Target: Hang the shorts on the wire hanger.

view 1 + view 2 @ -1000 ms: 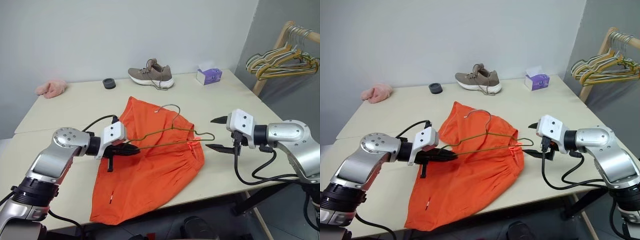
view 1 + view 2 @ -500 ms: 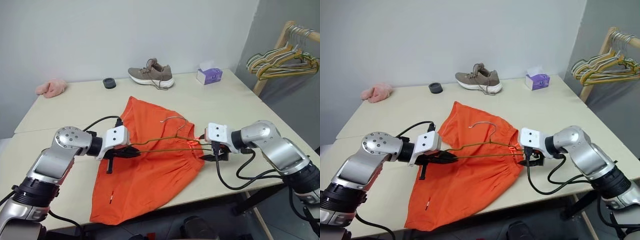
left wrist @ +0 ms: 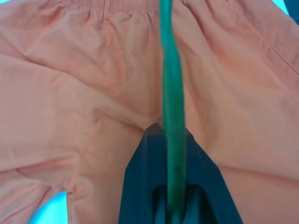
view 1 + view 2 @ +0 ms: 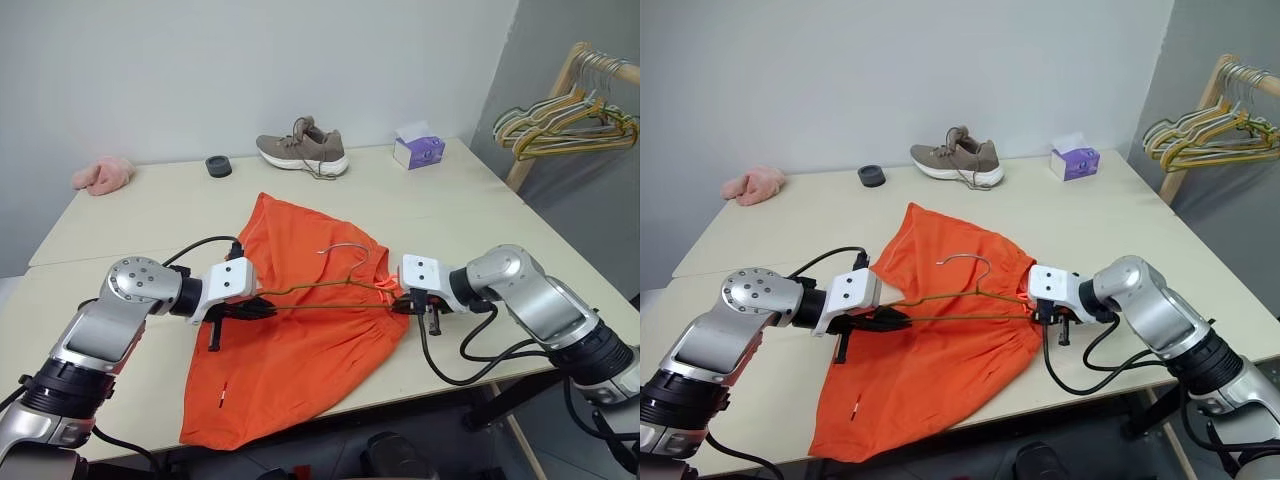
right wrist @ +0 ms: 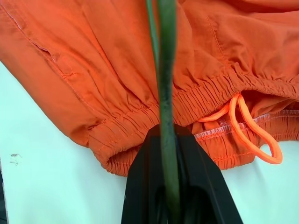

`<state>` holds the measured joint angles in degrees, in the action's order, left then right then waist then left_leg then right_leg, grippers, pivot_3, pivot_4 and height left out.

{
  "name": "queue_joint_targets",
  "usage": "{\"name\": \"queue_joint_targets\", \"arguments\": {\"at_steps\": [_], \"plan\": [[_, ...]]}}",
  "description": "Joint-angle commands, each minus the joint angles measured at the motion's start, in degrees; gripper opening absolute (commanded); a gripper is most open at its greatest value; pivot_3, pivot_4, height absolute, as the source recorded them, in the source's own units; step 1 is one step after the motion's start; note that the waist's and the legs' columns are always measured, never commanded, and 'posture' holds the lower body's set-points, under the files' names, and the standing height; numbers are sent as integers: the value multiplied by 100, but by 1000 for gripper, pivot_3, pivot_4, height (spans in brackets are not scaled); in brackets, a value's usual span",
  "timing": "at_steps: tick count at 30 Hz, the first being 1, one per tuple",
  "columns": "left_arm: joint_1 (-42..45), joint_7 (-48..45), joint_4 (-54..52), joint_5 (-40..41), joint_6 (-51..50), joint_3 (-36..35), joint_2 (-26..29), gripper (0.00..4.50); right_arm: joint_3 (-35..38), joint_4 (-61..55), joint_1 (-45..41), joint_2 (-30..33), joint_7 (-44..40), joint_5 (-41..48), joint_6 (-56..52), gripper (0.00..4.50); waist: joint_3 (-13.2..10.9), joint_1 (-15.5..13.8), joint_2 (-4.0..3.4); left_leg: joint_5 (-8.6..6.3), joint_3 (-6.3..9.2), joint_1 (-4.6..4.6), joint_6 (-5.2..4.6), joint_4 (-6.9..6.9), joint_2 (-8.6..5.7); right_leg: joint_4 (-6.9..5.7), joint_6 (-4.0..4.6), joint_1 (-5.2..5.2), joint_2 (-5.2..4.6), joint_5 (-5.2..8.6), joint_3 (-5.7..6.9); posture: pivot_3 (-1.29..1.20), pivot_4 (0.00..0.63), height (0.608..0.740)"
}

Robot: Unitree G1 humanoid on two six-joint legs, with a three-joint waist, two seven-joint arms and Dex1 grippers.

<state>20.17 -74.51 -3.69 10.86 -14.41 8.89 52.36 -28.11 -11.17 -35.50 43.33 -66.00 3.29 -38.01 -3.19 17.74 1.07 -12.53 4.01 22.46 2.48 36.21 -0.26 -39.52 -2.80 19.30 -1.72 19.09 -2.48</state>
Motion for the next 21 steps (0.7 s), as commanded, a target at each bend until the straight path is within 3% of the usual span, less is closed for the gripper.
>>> {"name": "queue_joint_targets", "arguments": {"at_steps": [1,5,16,21], "plan": [[-64,-87,-29,325,-223,-167,-64,0,261,-207,-54,25,57,28,32,37,0,3,0,0,0,0,0,0,0,0,0,0,0,0,1,-315,0,740],[-69,166,74,665,-353,-515,-331,1008,435,-278,7,187,14,107,26,0,0,-3,0,0,2,0,0,1,0,-1,0,0,-2,0,2,-315,0,740],[-228,645,312,1472,-1114,-1322,-728,4384,786,-548,324,507,-22,309,-162,0,1,19,2,0,3,-1,0,3,-1,-6,0,-1,-6,0,3,-320,0,740],[-281,958,941,1632,-1343,-1917,-596,4448,1433,-482,851,914,120,522,-403,0,3,-4,4,0,4,-1,0,6,-1,-6,-2,-2,-5,1,6,-333,0,740]]}}
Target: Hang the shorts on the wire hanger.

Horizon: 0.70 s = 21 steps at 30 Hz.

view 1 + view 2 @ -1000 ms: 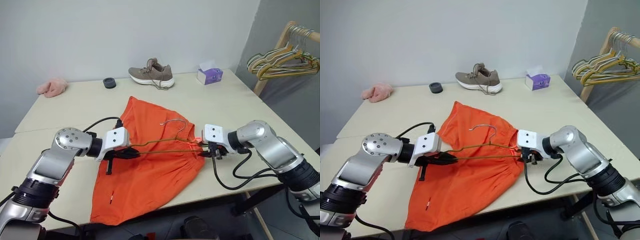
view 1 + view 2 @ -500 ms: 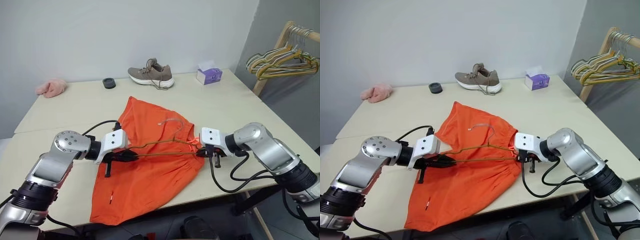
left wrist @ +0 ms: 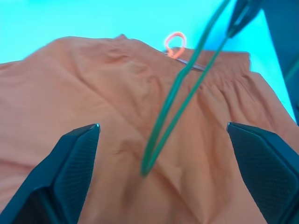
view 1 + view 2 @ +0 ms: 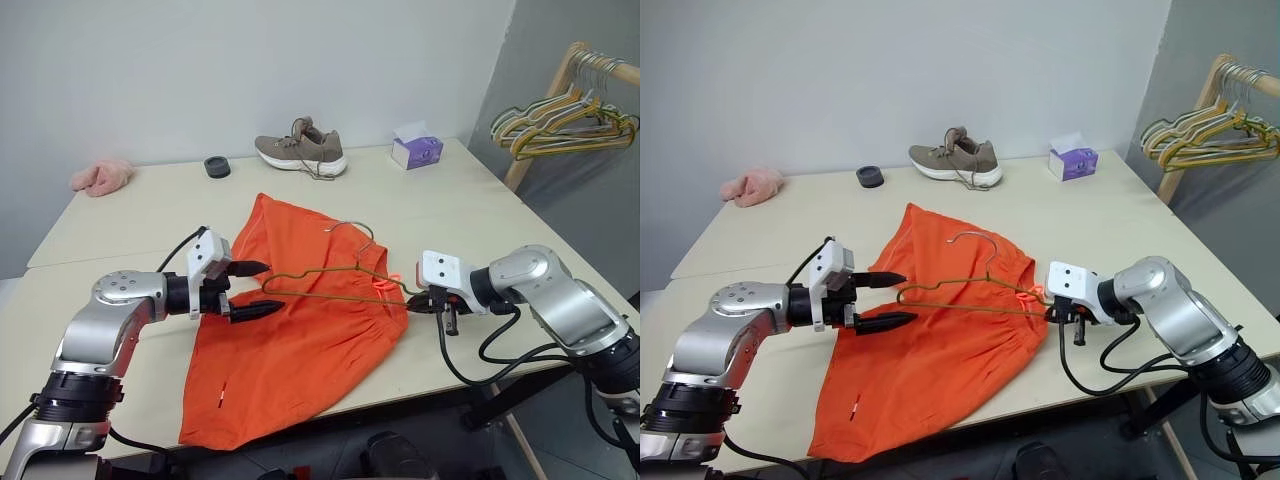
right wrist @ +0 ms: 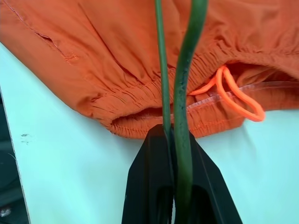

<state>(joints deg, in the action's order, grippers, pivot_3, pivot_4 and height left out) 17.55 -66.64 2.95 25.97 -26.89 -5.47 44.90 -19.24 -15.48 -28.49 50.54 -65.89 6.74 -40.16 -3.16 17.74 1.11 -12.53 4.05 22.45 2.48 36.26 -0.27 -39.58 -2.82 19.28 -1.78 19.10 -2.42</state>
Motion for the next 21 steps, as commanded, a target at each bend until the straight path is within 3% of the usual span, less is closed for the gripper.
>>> {"name": "queue_joint_targets", "arguments": {"at_steps": [1,13,21], "plan": [[-76,222,324,138,-126,-546,140,4448,754,-70,289,221,180,285,-358,0,0,-1,0,0,0,1,0,0,-1,1,0,1,0,0,1,-335,0,740],[-480,545,-215,223,-248,-497,-182,4448,2660,-314,1818,374,895,1186,-1846,0,4,-3,5,0,-3,2,0,1,-4,3,0,-1,-6,0,-3,-368,0,740],[-440,181,-542,346,-292,-273,-199,4448,2769,-764,2529,458,1162,1496,-2355,0,12,54,1,0,-7,1,0,1,-3,4,-1,-1,11,1,-7,-379,0,740]]}}
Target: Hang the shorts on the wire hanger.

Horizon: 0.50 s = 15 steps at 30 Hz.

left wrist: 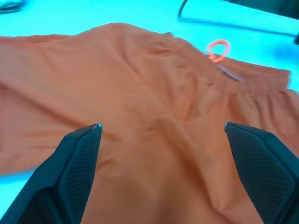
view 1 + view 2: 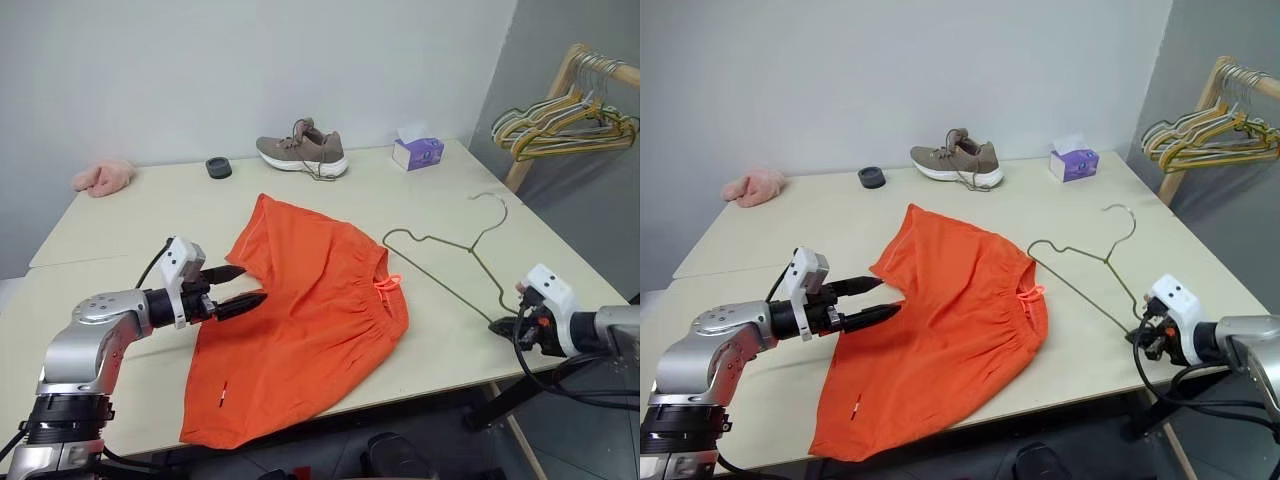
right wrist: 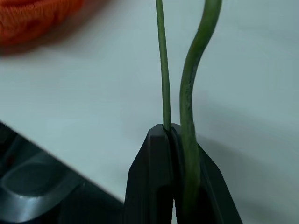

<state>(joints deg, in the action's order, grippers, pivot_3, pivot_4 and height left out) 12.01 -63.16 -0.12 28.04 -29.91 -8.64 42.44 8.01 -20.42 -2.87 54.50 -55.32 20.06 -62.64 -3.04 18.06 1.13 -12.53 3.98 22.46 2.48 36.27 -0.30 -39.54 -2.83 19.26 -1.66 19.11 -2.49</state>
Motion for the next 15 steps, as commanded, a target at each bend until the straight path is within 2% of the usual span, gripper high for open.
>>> {"name": "queue_joint_targets", "arguments": {"at_steps": [1,8,15], "plan": [[103,-220,-255,144,21,70,72,4448,6,-276,-45,47,152,186,-150,0,0,46,-2,0,-3,0,0,0,0,1,0,0,7,0,-2,-379,0,740],[-151,-924,-538,104,252,236,494,4448,-334,198,-570,-81,374,382,-594,0,4,194,-1,1,-11,-6,-1,0,4,11,0,-3,22,0,-14,-362,0,740],[-514,-943,-531,-226,646,301,680,4448,-706,240,-942,20,204,659,-662,0,4,233,-2,0,-14,-4,-1,-7,7,20,1,-1,21,1,-18,-347,0,740]]}}
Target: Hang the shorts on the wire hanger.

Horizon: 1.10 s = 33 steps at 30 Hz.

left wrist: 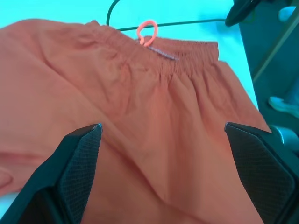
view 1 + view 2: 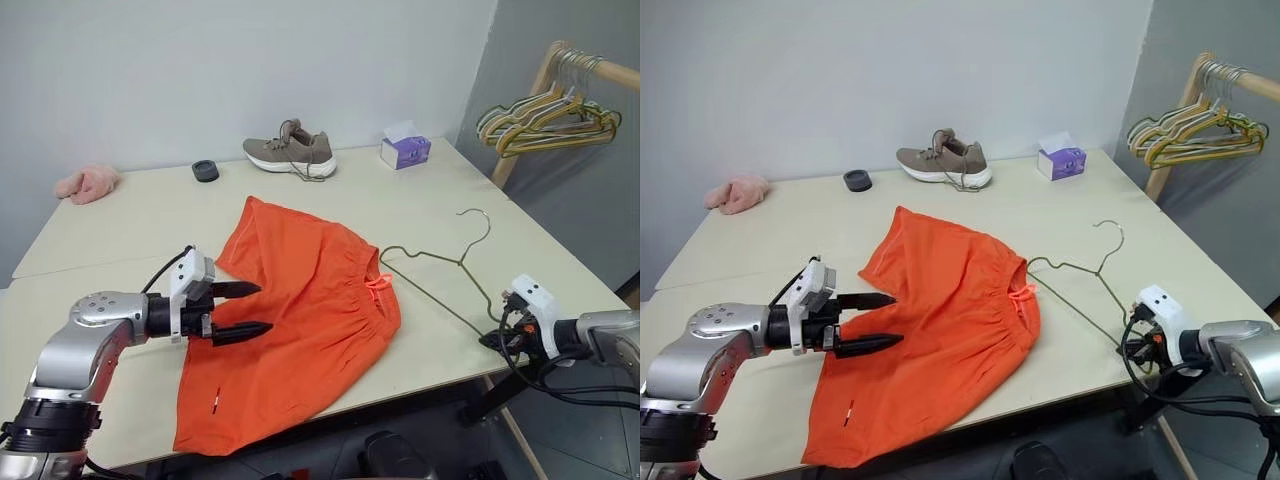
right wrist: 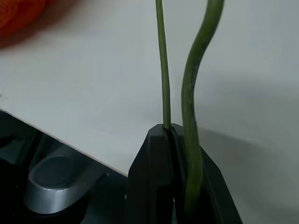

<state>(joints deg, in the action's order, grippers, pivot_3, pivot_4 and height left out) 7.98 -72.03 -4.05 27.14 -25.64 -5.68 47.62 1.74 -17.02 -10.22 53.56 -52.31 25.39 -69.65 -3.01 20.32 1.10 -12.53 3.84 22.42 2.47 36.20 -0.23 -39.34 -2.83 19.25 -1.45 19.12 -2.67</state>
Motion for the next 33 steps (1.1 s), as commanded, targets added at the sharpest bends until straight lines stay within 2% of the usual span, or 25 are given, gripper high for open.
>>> {"name": "queue_joint_targets", "arguments": {"at_steps": [1,8,14,24,28,33], "plan": [[-155,-72,-147,-168,267,18,183,4448,-122,-101,-229,139,-99,141,58,0,0,13,1,0,0,0,0,0,1,1,0,0,0,0,0,-346,0,740],[-654,158,-217,-244,406,-156,228,4448,-655,-27,-887,78,-159,177,190,0,-1,8,-1,0,0,2,0,-3,4,4,0,3,-5,0,-1,-323,0,740],[-720,356,-247,-213,483,-298,182,4448,-808,-94,-1059,63,-191,243,206,0,-2,-130,-2,-1,2,6,0,-8,6,15,0,5,-22,0,4,-314,0,740],[-598,541,-358,-200,528,-241,101,4448,-862,725,-1203,-96,-12,355,-554,0,-2,-307,-5,-1,1,11,-1,-8,3,22,1,4,-25,-1,6,-291,0,740],[-602,616,-437,-188,532,-247,75,4448,-729,1039,-1455,-339,171,495,-1039,0,-1,-309,-6,-1,1,10,-1,-8,4,22,2,4,-25,-2,5,-277,0,740],[-532,695,-515,-181,527,-216,32,4448,-62,1789,-2240,-1444,826,576,-2193,0,-1,-298,-7,-1,0,9,-2,-7,3,16,5,4,-22,-5,2,-269,0,740]]}}
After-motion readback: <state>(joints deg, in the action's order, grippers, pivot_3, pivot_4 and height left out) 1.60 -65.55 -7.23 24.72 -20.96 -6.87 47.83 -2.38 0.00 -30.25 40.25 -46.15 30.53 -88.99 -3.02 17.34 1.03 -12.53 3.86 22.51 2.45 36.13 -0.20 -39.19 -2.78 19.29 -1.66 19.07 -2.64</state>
